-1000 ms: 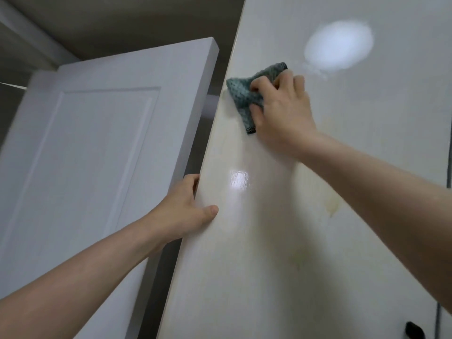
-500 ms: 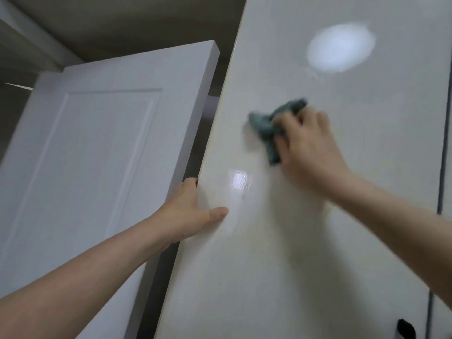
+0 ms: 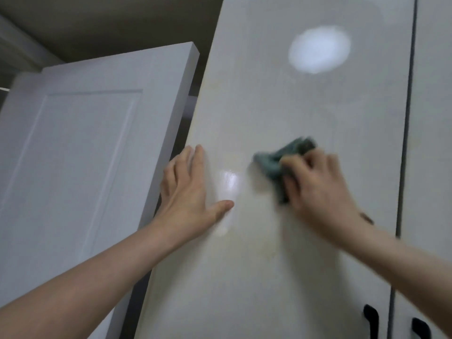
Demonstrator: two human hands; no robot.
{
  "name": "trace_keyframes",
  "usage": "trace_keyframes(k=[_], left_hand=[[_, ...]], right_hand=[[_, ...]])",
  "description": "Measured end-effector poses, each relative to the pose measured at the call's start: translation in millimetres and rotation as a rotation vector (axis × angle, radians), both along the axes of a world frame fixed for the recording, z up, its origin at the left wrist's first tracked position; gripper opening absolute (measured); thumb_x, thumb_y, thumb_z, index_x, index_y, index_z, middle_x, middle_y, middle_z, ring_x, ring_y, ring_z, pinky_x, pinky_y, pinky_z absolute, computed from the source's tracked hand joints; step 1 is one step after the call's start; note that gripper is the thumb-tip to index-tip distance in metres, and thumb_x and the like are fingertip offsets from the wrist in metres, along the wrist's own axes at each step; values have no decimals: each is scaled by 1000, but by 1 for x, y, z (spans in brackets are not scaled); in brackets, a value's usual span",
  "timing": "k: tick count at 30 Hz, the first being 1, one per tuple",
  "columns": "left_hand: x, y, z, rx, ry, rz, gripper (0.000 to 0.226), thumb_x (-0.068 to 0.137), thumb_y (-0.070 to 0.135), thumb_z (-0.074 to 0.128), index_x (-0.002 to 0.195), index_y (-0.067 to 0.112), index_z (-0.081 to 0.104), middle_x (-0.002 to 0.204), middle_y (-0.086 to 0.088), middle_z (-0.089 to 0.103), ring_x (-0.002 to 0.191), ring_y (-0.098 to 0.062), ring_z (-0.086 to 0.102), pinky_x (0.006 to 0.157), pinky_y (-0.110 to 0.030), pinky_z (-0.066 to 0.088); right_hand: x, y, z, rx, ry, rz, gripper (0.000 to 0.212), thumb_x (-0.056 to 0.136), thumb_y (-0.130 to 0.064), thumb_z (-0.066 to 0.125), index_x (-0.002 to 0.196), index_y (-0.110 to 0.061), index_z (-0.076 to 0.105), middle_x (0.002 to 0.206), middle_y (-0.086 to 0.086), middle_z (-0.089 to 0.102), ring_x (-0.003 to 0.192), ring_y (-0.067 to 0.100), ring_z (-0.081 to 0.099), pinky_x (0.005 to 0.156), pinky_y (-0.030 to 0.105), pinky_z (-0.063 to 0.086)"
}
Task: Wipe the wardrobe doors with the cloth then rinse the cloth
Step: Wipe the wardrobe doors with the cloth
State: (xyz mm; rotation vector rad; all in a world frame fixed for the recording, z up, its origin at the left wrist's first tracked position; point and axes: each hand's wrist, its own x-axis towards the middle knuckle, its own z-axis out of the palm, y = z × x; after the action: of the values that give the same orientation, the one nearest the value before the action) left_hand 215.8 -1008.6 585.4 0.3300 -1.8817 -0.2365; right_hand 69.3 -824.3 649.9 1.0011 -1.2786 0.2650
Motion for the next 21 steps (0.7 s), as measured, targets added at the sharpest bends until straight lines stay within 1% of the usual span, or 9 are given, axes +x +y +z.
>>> trace_keyframes(k=[2,4,6,9,11,13,16,18,21], left_hand=[[-7,6,2,-37,-26,-1,107,83,66,53,153,26,-17,160,4,-19,146,-17,-18,122,-43,-1],[-13,15,6,-91,-54,1,100,87,67,45,153,27,-17,160,4,-25,145,-16,-25,121,-43,-7],[-17,23,13,-159,-60,31,97,89,67,42,153,27,-19,158,4,-31,143,-16,-30,120,-41,-12],[-22,34,24,-183,-18,21,95,90,64,43,153,28,-18,157,9,-33,143,-14,-32,118,-38,-15],[-26,40,28,-150,-12,-5,95,90,64,44,154,29,-17,157,10,-32,143,-13,-31,117,-37,-14],[-30,42,28,-136,-34,4,95,90,64,44,153,29,-17,158,8,-32,144,-15,-30,118,-38,-12],[-33,42,27,-148,-67,52,97,90,59,47,152,29,-21,158,5,-32,145,-19,-28,119,-40,-10],[-32,43,28,-137,-80,54,99,89,58,48,152,28,-22,158,4,-32,145,-20,-28,119,-40,-10],[-30,46,32,-120,-97,44,102,87,65,48,153,28,-21,157,5,-32,145,-19,-28,120,-40,-9]], right_hand=[[2,0,-45,203,52,22,22,94,-32,49,112,-22,60,95,8,50,81,30,44,75,41,40],[1,11,-37,315,91,-40,24,95,-37,46,115,-28,57,98,3,49,82,26,44,75,37,43],[-8,23,9,211,141,-43,26,95,-40,42,115,-29,54,102,6,49,86,30,44,81,40,40],[-25,47,81,-144,-15,-82,30,96,-37,42,121,-25,51,109,16,44,98,35,40,92,41,32],[-27,47,75,-249,-89,-94,27,96,-32,43,120,-23,52,105,16,43,96,35,40,89,41,32],[-16,34,25,-156,-83,-43,23,93,-30,47,114,-25,55,99,12,44,87,30,40,80,40,34],[-4,26,-53,177,-19,-8,25,89,-27,58,114,-27,57,95,4,47,80,26,42,74,38,40],[-7,36,-44,285,20,-25,23,92,-30,55,114,-28,56,96,2,49,80,25,45,74,35,44],[-20,50,32,58,37,-43,24,94,-32,48,117,-28,55,103,9,51,88,33,47,83,40,41]])
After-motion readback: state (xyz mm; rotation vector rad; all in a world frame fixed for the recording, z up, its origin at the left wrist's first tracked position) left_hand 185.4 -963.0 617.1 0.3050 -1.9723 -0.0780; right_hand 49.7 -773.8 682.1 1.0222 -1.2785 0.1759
